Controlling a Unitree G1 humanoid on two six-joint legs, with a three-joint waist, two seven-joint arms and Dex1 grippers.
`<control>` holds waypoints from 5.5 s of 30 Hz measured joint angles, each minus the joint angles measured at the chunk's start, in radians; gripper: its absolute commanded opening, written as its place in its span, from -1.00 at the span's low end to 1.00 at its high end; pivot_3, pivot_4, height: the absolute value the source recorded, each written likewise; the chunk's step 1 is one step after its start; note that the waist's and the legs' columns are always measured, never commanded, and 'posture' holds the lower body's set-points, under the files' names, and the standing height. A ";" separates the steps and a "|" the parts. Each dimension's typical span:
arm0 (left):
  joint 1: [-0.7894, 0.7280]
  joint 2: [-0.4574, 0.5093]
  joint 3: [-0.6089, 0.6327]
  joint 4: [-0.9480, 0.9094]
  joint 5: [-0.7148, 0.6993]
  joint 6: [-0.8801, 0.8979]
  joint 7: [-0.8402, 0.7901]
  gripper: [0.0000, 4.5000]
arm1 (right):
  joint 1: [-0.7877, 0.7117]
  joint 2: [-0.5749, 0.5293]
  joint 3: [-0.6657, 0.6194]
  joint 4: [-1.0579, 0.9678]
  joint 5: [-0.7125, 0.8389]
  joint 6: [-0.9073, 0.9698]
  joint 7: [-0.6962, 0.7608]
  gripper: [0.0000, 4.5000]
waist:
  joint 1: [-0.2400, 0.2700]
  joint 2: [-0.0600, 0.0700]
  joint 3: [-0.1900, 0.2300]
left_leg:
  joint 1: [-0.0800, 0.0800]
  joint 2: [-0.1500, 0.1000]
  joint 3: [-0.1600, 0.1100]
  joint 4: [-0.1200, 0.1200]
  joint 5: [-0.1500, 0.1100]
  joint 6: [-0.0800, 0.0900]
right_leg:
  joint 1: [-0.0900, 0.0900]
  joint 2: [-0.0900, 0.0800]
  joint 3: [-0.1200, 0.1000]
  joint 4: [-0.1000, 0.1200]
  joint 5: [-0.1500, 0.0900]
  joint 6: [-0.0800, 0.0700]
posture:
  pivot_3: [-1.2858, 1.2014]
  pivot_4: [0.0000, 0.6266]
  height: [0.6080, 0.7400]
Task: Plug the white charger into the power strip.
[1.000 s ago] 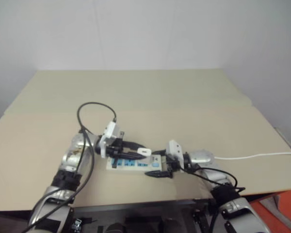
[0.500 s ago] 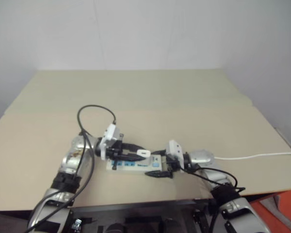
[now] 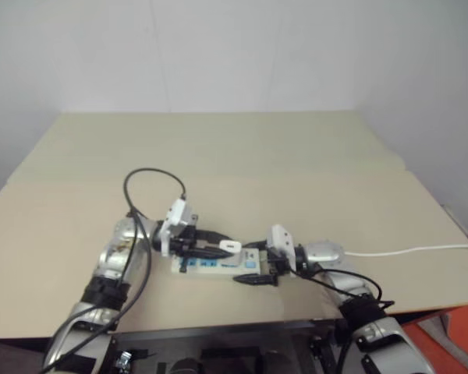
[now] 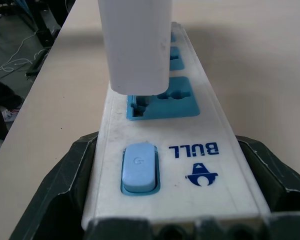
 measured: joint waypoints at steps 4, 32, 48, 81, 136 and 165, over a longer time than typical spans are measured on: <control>0.000 0.001 0.000 0.000 0.000 0.000 -0.003 -0.56 | 0.000 0.000 0.000 0.000 0.000 0.000 0.000 0.53 | 0.000 0.000 0.000 | 0.000 0.000 0.000 0.000 0.000 0.000 | 0.000 0.000 0.000 0.000 0.000 0.000 | 0.03 -0.52 1.00; 0.024 0.001 -0.005 0.027 0.023 -0.081 -0.007 -0.56 | -0.004 0.000 0.005 0.000 0.000 0.000 0.001 0.53 | -0.001 0.000 0.000 | 0.000 0.000 0.000 0.000 0.000 0.000 | 0.000 0.000 0.000 -0.001 0.000 0.000 | 0.03 -0.52 1.00; 0.111 0.004 0.002 -0.045 -0.001 -0.100 0.073 -0.56 | -0.008 -0.003 0.012 0.006 0.000 0.002 0.001 0.53 | -0.001 0.000 0.000 | 0.001 0.000 0.000 -0.001 0.000 0.000 | 0.000 0.000 0.000 -0.001 0.000 0.000 | 0.03 -0.52 1.00; 0.157 0.070 -0.048 -0.113 -0.001 -0.106 0.116 -0.56 | -0.012 0.005 0.031 0.015 -0.006 0.002 0.003 0.53 | -0.006 0.003 -0.002 | 0.010 0.000 0.000 -0.009 0.000 0.000 | 0.004 0.000 0.005 -0.004 0.000 0.000 | 0.03 -0.52 1.00; 0.152 0.127 -0.118 -0.178 0.042 -0.044 0.204 -0.56 | -0.015 0.019 0.032 0.054 -0.029 -0.006 0.002 0.53 | -0.003 0.008 -0.014 | 0.031 0.002 0.009 -0.017 -0.002 0.002 | 0.020 0.003 0.015 -0.009 0.000 0.001 | 0.03 -0.52 1.00; 0.209 0.202 -0.054 -0.155 0.073 -0.036 0.140 0.98 | -0.013 0.023 0.034 0.047 -0.018 -0.007 0.026 0.53 | -0.010 0.007 -0.013 | 0.027 0.003 0.009 -0.019 -0.002 0.003 | 0.015 0.005 0.017 -0.010 -0.001 0.001 | 0.03 -0.52 1.00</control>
